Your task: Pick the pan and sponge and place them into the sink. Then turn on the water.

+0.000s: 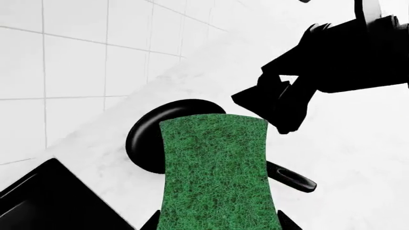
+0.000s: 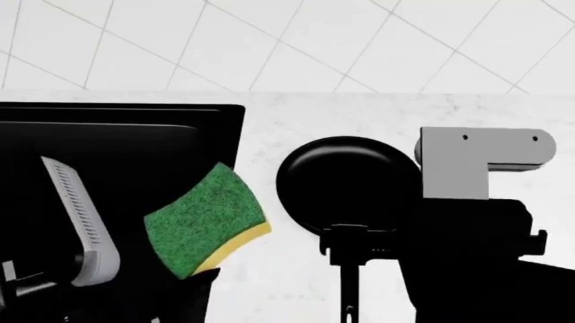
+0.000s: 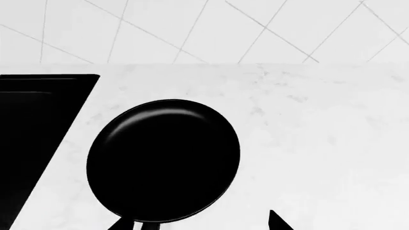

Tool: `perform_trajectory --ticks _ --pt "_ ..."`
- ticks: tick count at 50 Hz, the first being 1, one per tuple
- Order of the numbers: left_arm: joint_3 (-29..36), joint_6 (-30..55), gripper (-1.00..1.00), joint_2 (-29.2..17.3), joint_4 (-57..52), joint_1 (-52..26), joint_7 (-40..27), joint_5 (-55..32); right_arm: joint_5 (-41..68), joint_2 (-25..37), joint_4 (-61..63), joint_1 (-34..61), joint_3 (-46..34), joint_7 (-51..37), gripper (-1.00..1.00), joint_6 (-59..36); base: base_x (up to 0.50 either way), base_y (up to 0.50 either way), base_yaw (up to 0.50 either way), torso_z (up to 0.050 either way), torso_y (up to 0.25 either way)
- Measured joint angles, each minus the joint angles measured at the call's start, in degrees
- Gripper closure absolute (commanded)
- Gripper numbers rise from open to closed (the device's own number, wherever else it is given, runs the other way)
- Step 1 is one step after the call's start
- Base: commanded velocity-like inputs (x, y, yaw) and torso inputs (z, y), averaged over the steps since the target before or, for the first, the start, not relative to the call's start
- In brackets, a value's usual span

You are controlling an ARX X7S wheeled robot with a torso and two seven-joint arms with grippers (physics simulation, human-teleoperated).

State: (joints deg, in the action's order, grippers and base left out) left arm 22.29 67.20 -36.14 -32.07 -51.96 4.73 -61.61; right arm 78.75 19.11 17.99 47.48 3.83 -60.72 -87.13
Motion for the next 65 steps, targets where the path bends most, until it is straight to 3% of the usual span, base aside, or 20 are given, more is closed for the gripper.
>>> perform_trajectory --ticks 14,39,63,64,65 --pt "-1.82 -0.9 1.0 -0.93 1.15 0.14 -1.75 0.31 2.83 -1.31 -6.87 1.26 -5.48 -5.97 -1.0 1.22 0.0 0.0 0.0 0.0 0.001" --pt "-1.83 -2.52 1.0 -1.73 2.42 0.94 -1.93 1.29 -8.11 -1.92 -19.94 4.58 -19.42 5.8 -1.0 9.16 0.0 0.0 0.0 0.0 0.0" --pt "-2.09 -2.88 1.0 -3.12 2.32 1.32 -1.9 0.69 -9.3 -4.35 -23.05 0.73 -20.02 6.64 -1.0 14.75 0.0 0.0 0.0 0.0 0.0" --pt "-2.08 -2.9 1.0 -3.17 2.33 1.35 -1.89 0.69 -9.38 -4.41 -23.04 0.65 -19.97 6.56 1.0 14.91 0.0 0.0 0.0 0.0 0.0" --pt "-2.06 -2.9 1.0 -3.2 2.33 1.36 -1.9 0.67 -9.58 -4.44 -23.04 0.56 -19.89 6.52 1.0 15.11 0.01 0.0 0.0 0.0 0.0"
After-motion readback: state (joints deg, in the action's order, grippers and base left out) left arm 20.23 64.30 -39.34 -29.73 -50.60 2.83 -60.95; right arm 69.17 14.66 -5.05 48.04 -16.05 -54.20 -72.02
